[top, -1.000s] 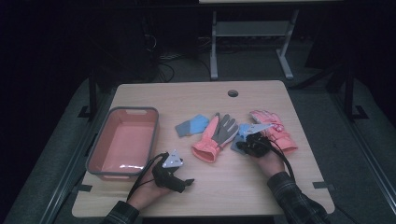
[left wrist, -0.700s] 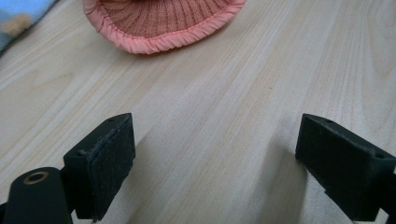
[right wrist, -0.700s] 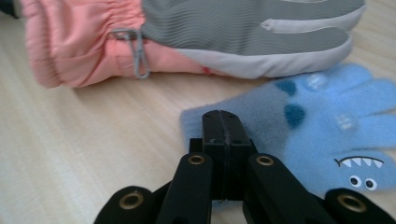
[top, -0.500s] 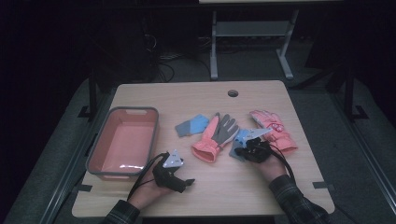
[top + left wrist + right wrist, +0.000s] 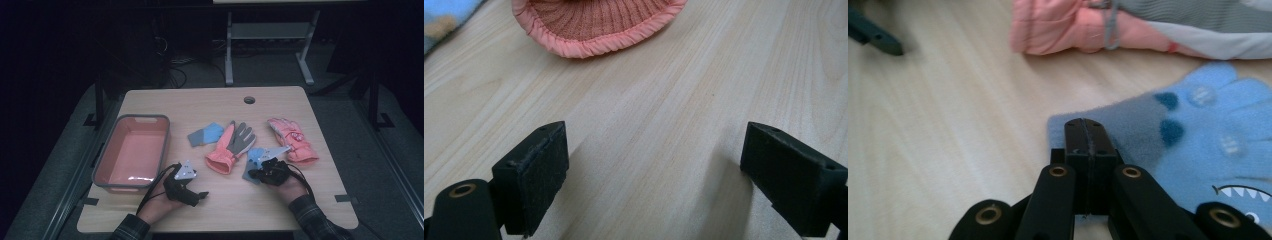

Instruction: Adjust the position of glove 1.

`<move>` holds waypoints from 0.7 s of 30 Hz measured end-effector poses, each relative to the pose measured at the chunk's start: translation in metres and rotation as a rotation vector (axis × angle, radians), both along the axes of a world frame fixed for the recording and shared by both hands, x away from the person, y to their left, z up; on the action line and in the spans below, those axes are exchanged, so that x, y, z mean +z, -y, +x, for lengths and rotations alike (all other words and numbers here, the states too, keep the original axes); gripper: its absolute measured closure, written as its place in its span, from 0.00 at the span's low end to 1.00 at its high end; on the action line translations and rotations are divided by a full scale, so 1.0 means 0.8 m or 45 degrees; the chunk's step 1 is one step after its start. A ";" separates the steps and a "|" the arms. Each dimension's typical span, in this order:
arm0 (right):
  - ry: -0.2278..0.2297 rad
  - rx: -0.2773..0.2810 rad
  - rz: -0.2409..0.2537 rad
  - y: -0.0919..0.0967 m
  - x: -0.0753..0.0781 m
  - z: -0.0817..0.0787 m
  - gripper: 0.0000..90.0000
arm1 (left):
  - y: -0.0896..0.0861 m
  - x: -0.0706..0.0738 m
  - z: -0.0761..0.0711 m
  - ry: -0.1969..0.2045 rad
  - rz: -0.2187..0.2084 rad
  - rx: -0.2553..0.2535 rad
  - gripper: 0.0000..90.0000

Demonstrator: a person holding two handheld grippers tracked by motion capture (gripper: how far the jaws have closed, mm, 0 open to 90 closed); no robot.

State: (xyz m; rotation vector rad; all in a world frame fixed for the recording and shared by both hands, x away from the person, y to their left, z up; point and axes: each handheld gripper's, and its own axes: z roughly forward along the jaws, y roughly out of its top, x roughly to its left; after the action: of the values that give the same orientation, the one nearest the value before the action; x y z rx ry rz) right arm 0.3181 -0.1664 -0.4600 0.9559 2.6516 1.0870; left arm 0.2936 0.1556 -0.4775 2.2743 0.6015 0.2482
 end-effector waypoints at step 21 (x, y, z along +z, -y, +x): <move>-0.033 0.168 0.027 -0.032 0.002 -0.063 1.00 | 0.000 -0.001 0.000 -0.001 -0.007 0.003 0.13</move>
State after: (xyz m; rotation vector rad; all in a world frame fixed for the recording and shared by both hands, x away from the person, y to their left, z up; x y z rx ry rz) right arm 0.2680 -0.1411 -0.4583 0.8142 2.7636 1.1390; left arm 0.2933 0.1554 -0.4781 2.2688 0.6046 0.2471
